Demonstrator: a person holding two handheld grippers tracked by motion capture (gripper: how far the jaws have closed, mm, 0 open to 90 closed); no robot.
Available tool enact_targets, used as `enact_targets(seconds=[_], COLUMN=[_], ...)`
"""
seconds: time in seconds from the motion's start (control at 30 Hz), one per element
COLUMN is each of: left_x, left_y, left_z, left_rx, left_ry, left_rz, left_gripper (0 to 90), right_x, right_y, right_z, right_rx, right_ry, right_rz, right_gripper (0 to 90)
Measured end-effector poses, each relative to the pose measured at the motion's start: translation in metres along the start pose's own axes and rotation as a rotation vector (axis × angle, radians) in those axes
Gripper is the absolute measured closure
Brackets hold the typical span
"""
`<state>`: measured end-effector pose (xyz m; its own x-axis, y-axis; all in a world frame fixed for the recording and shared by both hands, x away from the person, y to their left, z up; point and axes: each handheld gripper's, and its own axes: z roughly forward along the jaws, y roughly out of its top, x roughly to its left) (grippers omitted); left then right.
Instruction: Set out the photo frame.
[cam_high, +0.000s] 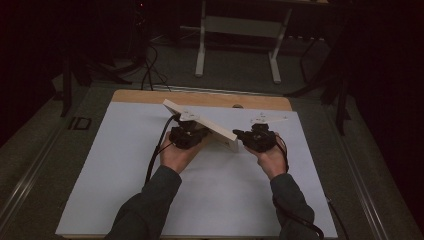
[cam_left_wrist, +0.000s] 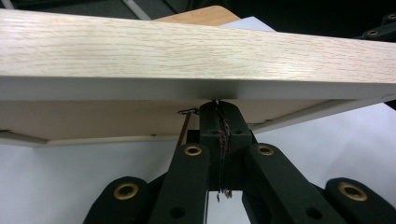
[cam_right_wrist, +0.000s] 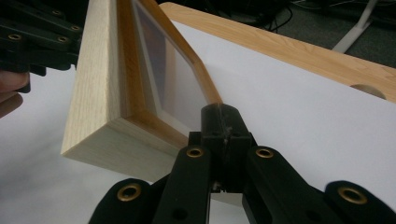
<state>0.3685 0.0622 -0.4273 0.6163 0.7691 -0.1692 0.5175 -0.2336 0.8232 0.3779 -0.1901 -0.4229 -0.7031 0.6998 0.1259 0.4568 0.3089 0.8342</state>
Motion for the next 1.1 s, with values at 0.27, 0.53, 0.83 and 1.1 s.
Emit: enact_targets(seconds=[0.27, 0.53, 0.83, 1.1], left_x=[-0.005, -0.002, 0.0, 0.0], left_y=[0.001, 0.002, 0.005, 0.009], left_z=[0.001, 0.0, 0.002, 0.002], left_rx=[0.005, 0.01, 0.021, 0.043], left_ry=[-0.027, -0.041, -0.069, -0.072], left_rz=[0.014, 0.013, -0.003, 0.029], left_gripper=[90.0, 90.0, 90.0, 90.0], right_x=[0.007, 0.017, 0.019, 0.027], right_y=[0.002, 0.005, 0.006, 0.006], right_z=[0.001, 0.001, -0.002, -0.003], right_rx=[0.005, 0.015, 0.018, 0.022], right_ry=[0.052, 0.092, 0.122, 0.154], right_rz=[-0.027, -0.081, -0.101, -0.141], right_gripper=[89.9, 89.9, 89.9, 89.9])
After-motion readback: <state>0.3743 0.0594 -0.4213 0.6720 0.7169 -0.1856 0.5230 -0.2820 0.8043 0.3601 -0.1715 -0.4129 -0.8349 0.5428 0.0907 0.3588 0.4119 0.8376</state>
